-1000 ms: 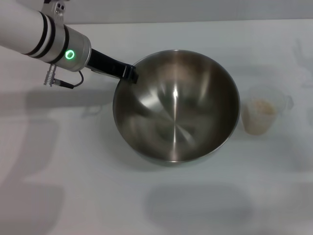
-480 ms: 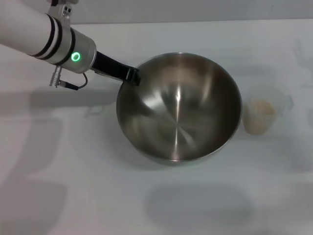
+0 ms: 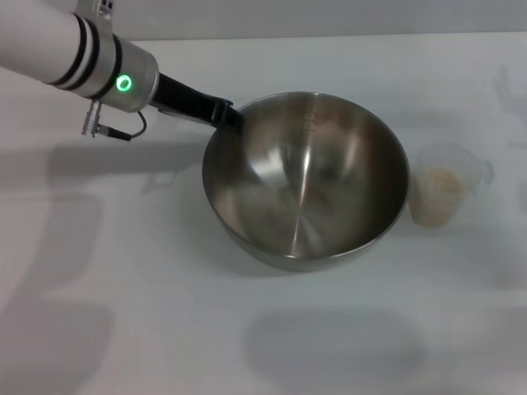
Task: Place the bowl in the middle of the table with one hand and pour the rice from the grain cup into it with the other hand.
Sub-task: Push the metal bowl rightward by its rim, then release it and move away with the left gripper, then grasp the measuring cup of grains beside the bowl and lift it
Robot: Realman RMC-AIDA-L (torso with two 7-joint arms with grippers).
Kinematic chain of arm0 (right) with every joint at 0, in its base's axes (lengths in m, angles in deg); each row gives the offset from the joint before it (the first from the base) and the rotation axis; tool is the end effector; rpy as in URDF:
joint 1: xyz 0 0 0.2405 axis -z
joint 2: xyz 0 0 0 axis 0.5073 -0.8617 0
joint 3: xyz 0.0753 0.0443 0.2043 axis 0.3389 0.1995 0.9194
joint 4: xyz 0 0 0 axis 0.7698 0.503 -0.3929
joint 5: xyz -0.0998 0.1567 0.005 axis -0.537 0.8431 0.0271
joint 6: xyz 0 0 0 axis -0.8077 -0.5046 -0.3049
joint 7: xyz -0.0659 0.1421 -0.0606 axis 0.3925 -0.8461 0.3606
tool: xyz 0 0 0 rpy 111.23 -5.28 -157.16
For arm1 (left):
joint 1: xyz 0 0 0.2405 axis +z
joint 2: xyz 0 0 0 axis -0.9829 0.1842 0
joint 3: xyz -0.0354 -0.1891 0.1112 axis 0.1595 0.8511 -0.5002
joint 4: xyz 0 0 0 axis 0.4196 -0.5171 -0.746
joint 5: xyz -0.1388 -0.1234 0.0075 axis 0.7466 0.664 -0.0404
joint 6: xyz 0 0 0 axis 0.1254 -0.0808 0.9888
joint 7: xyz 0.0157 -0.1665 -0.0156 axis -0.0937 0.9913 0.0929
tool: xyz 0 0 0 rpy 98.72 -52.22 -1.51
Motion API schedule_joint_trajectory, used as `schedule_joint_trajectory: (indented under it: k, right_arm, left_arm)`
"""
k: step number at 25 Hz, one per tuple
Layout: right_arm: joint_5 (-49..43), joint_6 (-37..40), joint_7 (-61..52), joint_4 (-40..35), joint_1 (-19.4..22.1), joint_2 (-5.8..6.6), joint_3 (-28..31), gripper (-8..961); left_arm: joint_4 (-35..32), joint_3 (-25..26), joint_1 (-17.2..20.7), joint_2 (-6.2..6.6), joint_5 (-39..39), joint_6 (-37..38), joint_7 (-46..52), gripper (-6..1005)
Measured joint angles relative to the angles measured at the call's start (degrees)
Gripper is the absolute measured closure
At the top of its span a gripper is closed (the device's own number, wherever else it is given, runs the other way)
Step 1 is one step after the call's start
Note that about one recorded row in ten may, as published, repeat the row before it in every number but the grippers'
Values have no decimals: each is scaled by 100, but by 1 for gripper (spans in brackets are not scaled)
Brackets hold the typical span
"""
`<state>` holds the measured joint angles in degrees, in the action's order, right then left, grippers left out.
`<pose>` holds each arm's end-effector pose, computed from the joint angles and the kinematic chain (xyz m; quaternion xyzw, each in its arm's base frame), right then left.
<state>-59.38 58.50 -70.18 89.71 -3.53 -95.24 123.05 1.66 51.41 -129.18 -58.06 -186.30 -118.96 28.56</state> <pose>0.2565 0.3557 0.0975 -0.5753 0.1216 0.3612 0.7237 -0.1460 0.3940 -0.0353 -0.8767 -0.4371 -0.0015 0.2011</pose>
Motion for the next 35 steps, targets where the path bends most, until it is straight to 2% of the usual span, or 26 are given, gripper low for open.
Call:
schedule_joint_trajectory:
  k: [1, 3, 8, 10, 13, 14, 15, 16, 17, 18, 19, 22, 24, 25, 26, 27, 28, 30, 31, 32, 33, 35]
  right_arm:
    - [0, 1, 0, 0, 0, 1, 0, 244]
    - [0, 2, 0, 0, 0, 1, 0, 244]
    - [0, 6, 0, 0, 0, 1, 0, 244]
    - [0, 7, 0, 0, -5, 1, 0, 244]
    - [0, 6, 0, 0, -16, 1, 0, 244]
    - [0, 6, 0, 0, -22, 1, 0, 244]
    - [0, 4, 0, 1, -26, 1, 0, 244]
    - [0, -1, 0, 0, -29, 1, 0, 244]
    - [0, -5, 0, 1, -32, 1, 0, 244]
    - [0, -9, 0, 0, -33, 1, 0, 244]
    - [0, -15, 0, 1, -34, 2, 0, 244]
    - [0, -32, 0, 0, -34, 7, 0, 244]
    - [0, -39, 0, 2, -26, 7, 0, 244]
    - [0, -42, 0, 5, -12, 5, 0, 244]
    - [0, -43, 0, 12, 11, -7, 0, 244]
    - [0, -40, 0, 24, 39, -17, -1, 244]
    - [0, -31, 1, 41, 85, -35, -9, 244]
    - [-8, -1, 11, 126, 209, -49, -33, 244]
    - [-22, 9, 31, 223, 305, -59, -50, 244]
    - [-36, 20, 46, 335, 407, -61, -62, 244]
    - [-47, 27, 55, 455, 526, -64, -68, 244]
    - [-78, 101, 83, 708, 792, -65, -83, 244]
  left_arm:
    - [0, 0, 0, 0, 0, 0, 0, 777]
    - [472, 104, 170, -4, 164, -218, -5, 722]
    - [1519, 109, 713, -2, 603, -293, -311, 725]
    - [1907, 82, 1017, -22, 703, 75, -645, 726]
    - [2284, -156, 1521, -35, 898, 1309, -1508, 727]
    - [2284, -156, 1521, -35, 898, 1309, -1508, 728]
    - [2348, -374, 1782, -34, 935, 2081, -1969, 728]
    - [2370, -844, 2138, -35, 957, 3525, -2520, 729]
    - [2346, -1057, 2256, -35, 958, 4160, -2697, 732]
    - [2271, -1433, 2421, -31, 955, 5098, -2889, 734]
    - [2218, -1636, 2501, -32, 951, 5645, -2974, 737]
    - [1799, -2554, 2717, -15, 919, 8116, -2925, 745]
    - [1517, -2948, 2739, -5, 895, 9282, -2462, 745]
    - [1372, -3091, 2739, 2, 811, 9850, -1928, 745]
    - [1372, -3091, 2739, 2, 811, 9850, -1928, 745]
    - [1076, -3194, 2742, 15, 361, 10531, -399, 744]
    - [1024, -3191, 2745, 15, 241, 10566, -89, 744]
    - [684, -3141, 2753, 30, -423, 10724, 1410, 744]
    - [684, -3141, 2753, 30, -423, 10724, 1410, 744]
    - [365, -3065, 2733, 84, -1134, 10887, 2637, 744]
    - [183, -3005, 2704, 123, -1551, 10952, 3283, 742]
    - [-7, -2909, 2638, 168, -1944, 10989, 3832, 739]
